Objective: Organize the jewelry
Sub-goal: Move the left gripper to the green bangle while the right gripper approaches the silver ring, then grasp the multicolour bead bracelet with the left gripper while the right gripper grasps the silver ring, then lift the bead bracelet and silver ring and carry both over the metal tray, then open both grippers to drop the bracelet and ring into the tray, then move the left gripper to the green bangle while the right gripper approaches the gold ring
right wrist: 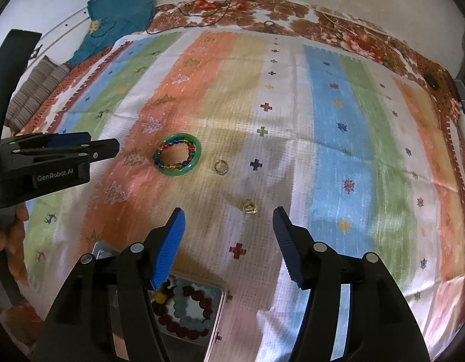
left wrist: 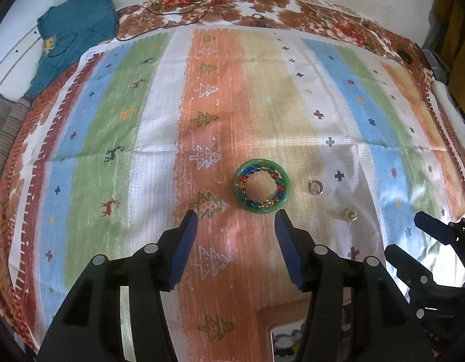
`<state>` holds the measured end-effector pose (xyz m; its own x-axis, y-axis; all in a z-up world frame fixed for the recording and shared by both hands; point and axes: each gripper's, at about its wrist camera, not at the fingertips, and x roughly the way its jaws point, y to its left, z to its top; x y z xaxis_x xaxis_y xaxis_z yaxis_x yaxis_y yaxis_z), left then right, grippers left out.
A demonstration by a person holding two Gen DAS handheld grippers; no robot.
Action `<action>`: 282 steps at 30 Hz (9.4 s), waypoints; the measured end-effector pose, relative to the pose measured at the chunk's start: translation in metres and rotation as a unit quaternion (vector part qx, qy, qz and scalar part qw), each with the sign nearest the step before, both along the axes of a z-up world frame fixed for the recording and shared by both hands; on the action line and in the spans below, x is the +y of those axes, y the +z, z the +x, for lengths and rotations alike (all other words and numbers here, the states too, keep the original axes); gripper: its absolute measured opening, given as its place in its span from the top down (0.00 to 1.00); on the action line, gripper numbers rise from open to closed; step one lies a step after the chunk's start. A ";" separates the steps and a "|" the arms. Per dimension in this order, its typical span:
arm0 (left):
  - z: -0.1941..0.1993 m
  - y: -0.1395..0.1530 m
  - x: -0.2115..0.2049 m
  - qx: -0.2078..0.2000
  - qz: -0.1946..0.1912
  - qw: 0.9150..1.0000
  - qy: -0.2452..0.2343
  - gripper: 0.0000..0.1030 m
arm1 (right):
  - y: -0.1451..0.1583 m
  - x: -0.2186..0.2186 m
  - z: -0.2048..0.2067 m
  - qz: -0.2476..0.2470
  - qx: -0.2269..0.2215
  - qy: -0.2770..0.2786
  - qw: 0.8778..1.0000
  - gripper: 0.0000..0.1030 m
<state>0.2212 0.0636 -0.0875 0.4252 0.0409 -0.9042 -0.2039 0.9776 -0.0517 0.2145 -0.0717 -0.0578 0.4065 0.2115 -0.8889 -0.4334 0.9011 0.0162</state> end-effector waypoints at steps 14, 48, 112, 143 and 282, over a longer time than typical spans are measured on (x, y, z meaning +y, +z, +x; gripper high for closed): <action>0.024 -0.022 0.009 0.026 0.004 1.000 0.005 0.48 | -0.006 0.013 0.011 -0.006 -0.001 0.008 1.000 0.41; 0.073 -0.069 0.012 0.079 0.004 0.997 -0.017 0.48 | -0.057 0.039 0.056 -0.037 0.025 0.046 0.998 0.41; 0.070 -0.060 -0.011 0.068 0.019 0.995 -0.076 0.91 | -0.077 0.046 0.079 -0.055 0.029 0.041 0.997 0.81; 0.033 0.002 -0.016 0.001 -0.012 0.997 -0.079 0.91 | -0.018 0.018 0.047 -0.009 0.001 0.005 1.000 0.81; 0.013 -0.021 -0.012 0.029 0.015 0.999 -0.018 0.41 | -0.027 -0.003 0.013 -0.031 0.039 -0.028 0.998 0.42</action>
<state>0.2342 0.0518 -0.1085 0.3729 0.0543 -0.9263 -0.1712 0.9852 -0.0112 0.2272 -0.0749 -0.0850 0.3458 0.1343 -0.9286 -0.3816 0.9243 -0.0084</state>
